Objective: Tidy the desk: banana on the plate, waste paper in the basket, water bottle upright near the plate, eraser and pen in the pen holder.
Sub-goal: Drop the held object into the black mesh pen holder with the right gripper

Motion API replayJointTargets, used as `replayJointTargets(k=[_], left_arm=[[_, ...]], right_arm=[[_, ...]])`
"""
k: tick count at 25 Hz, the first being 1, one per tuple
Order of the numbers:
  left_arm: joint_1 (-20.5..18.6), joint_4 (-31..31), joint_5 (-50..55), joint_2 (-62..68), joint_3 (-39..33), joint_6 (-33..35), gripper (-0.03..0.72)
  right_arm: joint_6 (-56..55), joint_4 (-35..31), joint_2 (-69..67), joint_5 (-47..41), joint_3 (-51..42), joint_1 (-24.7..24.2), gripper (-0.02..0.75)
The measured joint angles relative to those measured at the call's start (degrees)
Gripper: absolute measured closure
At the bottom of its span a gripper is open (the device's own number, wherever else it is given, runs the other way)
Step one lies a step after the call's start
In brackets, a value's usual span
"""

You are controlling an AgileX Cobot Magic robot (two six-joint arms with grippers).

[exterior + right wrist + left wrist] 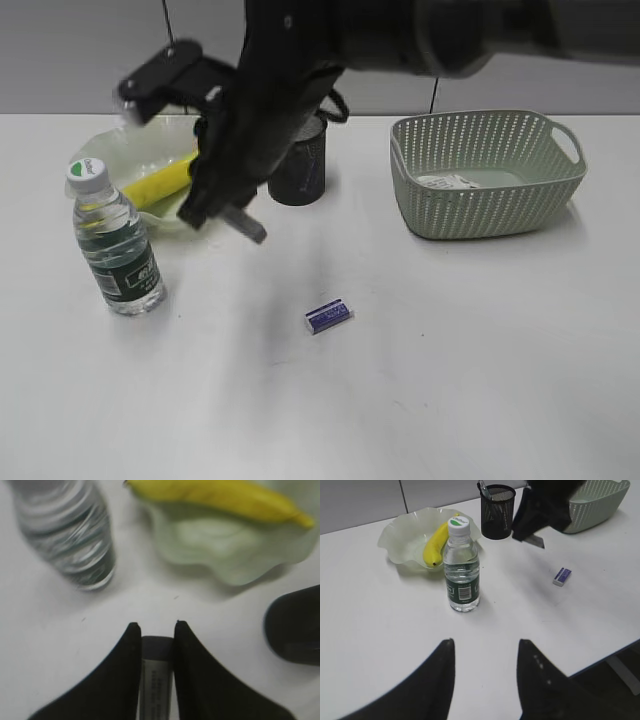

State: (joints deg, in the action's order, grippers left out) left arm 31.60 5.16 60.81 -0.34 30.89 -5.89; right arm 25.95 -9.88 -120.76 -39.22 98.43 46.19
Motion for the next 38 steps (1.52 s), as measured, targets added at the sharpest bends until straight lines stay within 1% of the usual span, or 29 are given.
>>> replayJointTargets(k=[7,12,16,20,24,26,30,33,35,38], left_arm=[[0.0,0.0,0.0,0.0,0.0,0.0,0.379],[0.0,0.1,0.0,0.0,0.0,0.0,0.379],[0.0,0.1,0.0,0.0,0.0,0.0,0.379],[0.0,0.1,0.0,0.0,0.0,0.0,0.379],[0.0,0.1,0.0,0.0,0.0,0.0,0.379],[0.0,0.1,0.0,0.0,0.0,0.0,0.379],[0.0,0.1,0.0,0.0,0.0,0.0,0.379],[0.0,0.1,0.0,0.0,0.0,0.0,0.379],[0.0,0.1,0.0,0.0,0.0,0.0,0.379],[0.0,0.1,0.0,0.0,0.0,0.0,0.379]], right_arm=[[-7.5,-0.1,2.2,17.2,0.0,-7.5,0.577],[-9.4,-2.4,1.7,30.7,-0.1,-11.6,0.577],[-11.3,-3.3,-1.1,36.0,-0.1,-13.4,0.577],[-11.8,-4.8,-5.0,38.2,-0.1,-13.6,0.577],[-11.9,-6.0,-7.7,38.5,-0.1,-13.6,0.575],[-11.9,-6.4,-8.2,38.4,-0.2,-13.6,0.541],[-11.9,-6.7,-8.2,38.4,-0.2,-13.6,0.411],[-11.9,-6.8,-7.2,37.9,-0.2,-13.6,0.367],[-11.9,-6.5,-5.4,35.4,-0.2,-13.6,0.360],[-11.9,-5.0,-1.5,26.9,-0.2,-13.7,0.356]])
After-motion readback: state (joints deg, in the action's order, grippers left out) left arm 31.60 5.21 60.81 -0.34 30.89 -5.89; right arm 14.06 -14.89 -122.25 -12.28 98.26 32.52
